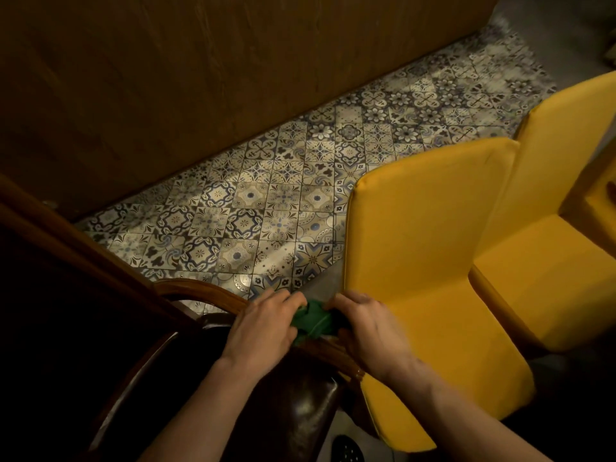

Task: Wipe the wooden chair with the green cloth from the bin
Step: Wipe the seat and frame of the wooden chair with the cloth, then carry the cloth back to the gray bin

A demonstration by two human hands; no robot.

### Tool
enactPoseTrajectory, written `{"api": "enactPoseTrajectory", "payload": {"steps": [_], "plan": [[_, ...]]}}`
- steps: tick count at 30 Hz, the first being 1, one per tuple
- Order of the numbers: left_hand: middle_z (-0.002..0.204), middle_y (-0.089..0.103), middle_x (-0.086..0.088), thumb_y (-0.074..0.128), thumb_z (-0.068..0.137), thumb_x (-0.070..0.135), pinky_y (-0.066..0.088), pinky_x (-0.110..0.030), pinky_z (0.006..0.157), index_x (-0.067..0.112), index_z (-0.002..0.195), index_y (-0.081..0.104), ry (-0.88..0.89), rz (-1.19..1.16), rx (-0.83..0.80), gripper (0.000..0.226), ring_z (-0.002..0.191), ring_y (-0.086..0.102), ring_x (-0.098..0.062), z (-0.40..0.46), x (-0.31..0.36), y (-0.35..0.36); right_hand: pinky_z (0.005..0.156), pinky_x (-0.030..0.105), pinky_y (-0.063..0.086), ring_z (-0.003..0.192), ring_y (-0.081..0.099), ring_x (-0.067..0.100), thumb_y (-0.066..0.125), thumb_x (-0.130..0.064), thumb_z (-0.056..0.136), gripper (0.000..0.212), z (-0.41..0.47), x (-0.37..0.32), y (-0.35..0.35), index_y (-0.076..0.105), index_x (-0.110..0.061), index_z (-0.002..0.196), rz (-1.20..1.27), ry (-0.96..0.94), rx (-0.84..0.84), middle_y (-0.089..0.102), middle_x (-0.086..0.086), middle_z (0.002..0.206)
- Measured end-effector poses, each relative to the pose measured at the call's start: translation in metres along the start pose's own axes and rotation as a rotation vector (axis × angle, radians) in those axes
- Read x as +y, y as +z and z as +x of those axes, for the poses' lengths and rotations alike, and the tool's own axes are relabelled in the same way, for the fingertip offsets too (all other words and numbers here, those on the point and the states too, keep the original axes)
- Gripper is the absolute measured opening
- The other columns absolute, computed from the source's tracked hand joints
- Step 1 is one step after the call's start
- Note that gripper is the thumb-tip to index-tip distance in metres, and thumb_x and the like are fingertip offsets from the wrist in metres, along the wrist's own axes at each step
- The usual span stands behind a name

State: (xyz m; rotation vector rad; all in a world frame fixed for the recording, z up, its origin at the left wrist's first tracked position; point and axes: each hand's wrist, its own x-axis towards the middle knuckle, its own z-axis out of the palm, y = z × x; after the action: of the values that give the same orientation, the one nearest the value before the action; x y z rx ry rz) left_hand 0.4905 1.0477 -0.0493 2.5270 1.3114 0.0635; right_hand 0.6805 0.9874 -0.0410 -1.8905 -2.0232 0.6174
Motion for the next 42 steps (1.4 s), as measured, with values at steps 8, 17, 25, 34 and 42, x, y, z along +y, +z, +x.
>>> {"api": "enactPoseTrajectory", "payload": {"steps": [8,17,25,34,42], "plan": [[0.110,0.065,0.007,0.082,0.076,0.021,0.046,-0.036,0.084,0.030,0.115,0.060,-0.036,0.077,0.187,0.045,0.105,0.058,-0.019,0.019,0.025,-0.155,0.066,0.044,0.050,0.091,0.060,0.032,0.071,-0.009,0.079,0.041,0.033,-0.059,-0.127,0.061,-0.021,0.117,-0.056,-0.152,0.183,0.060,0.004,0.107],[0.106,0.060,0.013,0.078,0.081,0.021,0.042,-0.029,0.081,0.036,0.114,0.057,-0.073,0.184,0.411,0.041,0.103,0.055,-0.014,0.016,0.064,-0.320,0.060,0.044,0.048,0.081,0.056,0.025,0.076,-0.017,0.082,0.037,0.061,-0.133,-0.267,0.058,-0.026,0.112,-0.094,-0.367,0.394,0.056,-0.002,0.099],[0.107,0.060,0.014,0.077,0.080,0.023,0.046,-0.033,0.083,0.039,0.112,0.055,-0.161,0.240,0.564,0.042,0.103,0.055,-0.013,-0.032,0.055,-0.400,0.059,0.040,0.048,0.082,0.055,0.023,0.072,-0.019,0.078,0.034,0.077,-0.211,-0.315,0.058,-0.028,0.108,-0.120,-0.550,0.474,0.054,-0.006,0.093],[0.109,0.060,0.011,0.075,0.082,0.023,0.050,-0.037,0.086,0.036,0.116,0.055,-0.369,0.315,0.637,0.042,0.107,0.056,-0.017,-0.172,0.011,-0.438,0.063,0.042,0.051,0.087,0.058,0.024,0.066,-0.012,0.080,0.035,0.046,-0.343,-0.285,0.060,-0.026,0.111,-0.099,-0.777,0.410,0.057,-0.004,0.100],[0.112,0.063,0.010,0.076,0.079,0.021,0.046,-0.035,0.084,0.035,0.116,0.059,-0.674,0.384,0.724,0.043,0.109,0.057,-0.018,-0.408,-0.023,-0.456,0.075,0.040,0.054,0.098,0.058,0.022,0.068,-0.009,0.081,0.043,-0.049,-0.527,-0.210,0.059,-0.028,0.119,-0.009,-1.078,0.284,0.059,-0.005,0.108]]}}
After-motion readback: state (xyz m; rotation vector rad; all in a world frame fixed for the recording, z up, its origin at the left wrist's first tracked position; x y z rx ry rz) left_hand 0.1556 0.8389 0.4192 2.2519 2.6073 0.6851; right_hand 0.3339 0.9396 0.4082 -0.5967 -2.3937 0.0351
